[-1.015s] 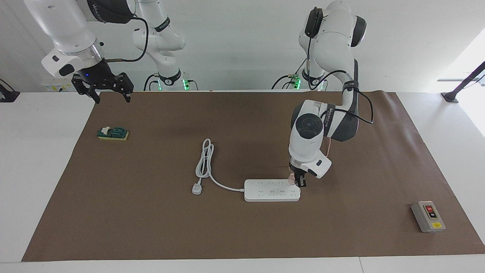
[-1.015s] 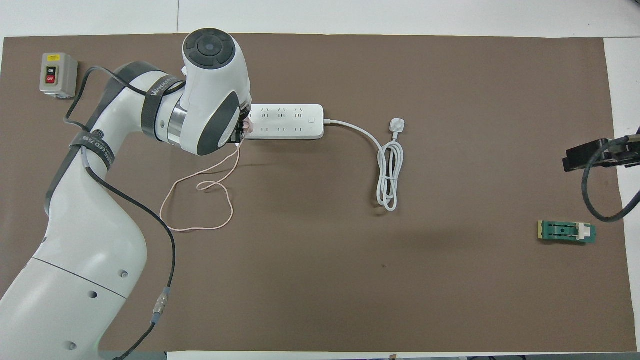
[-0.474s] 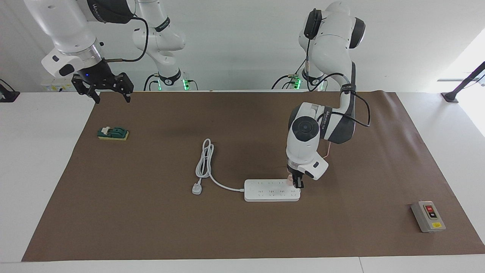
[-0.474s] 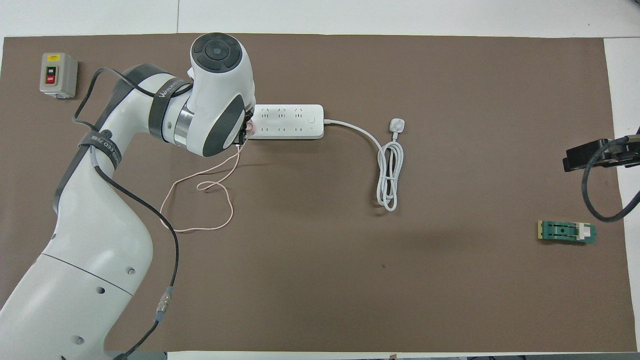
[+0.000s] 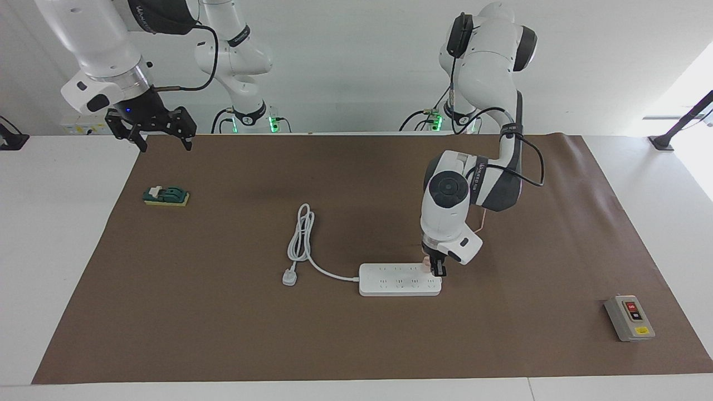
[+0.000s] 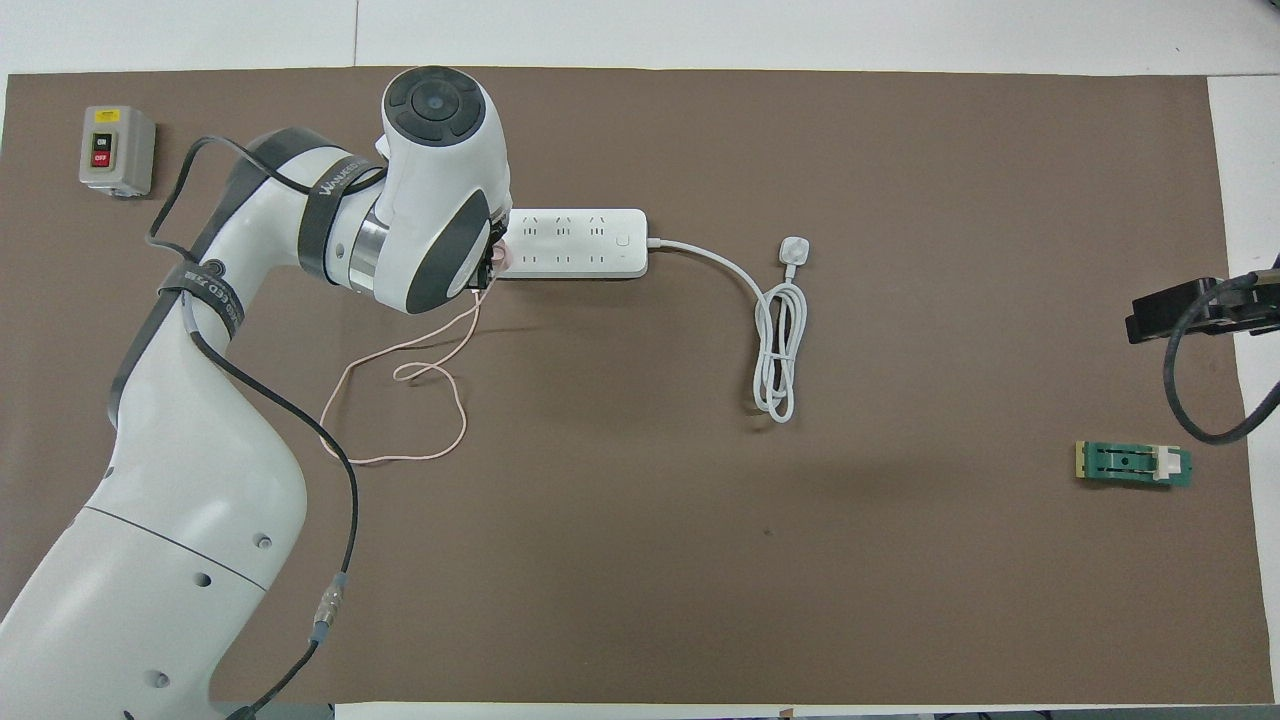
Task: Plug charger into power strip
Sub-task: 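Push the charger prongs into the power strip socket with the left gripper, then open the left gripper and draw it back from the plugged charger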
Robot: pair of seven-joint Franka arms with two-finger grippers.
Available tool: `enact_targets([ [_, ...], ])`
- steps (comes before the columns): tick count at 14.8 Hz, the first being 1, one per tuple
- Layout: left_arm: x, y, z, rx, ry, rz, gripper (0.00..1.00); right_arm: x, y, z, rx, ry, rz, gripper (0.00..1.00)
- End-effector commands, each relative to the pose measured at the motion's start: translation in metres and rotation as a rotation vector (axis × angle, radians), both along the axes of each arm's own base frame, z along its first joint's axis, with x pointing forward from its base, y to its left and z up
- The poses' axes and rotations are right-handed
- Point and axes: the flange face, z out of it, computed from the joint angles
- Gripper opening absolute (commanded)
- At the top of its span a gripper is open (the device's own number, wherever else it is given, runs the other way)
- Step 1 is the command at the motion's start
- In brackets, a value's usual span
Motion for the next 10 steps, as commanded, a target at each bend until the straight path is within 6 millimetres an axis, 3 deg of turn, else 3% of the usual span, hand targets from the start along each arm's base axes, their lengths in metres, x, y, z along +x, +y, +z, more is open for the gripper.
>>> enact_targets([
  [1, 0.0, -0.01, -0.041, 0.014, 0.02, -0.014, 0.0, -0.006, -0.001, 0.003, 0.009, 0.007, -0.003, 1.0],
  [4, -0.001, -0.01, -0.051, 0.019, 0.033, -0.017, 0.0, -0.006, -0.001, 0.003, 0.009, 0.007, -0.003, 1.0],
  [7, 0.003, -0.005, -0.033, 0.01, 0.013, -0.03, 0.0, -0.006, -0.001, 0.003, 0.009, 0.005, -0.003, 1.0],
  [8, 0.005, -0.003, -0.019, 0.003, -0.002, -0.031, 0.69, -0.006, -0.001, 0.003, 0.009, 0.007, -0.003, 1.0],
  [9, 0.005, 0.0, -0.007, 0.0, -0.012, -0.024, 1.0, -0.006, -0.001, 0.003, 0.009, 0.007, -0.003, 1.0],
  [10, 0.006, 0.003, 0.007, -0.008, -0.027, -0.017, 1.0, -0.006, -0.001, 0.003, 0.009, 0.005, -0.003, 1.0],
])
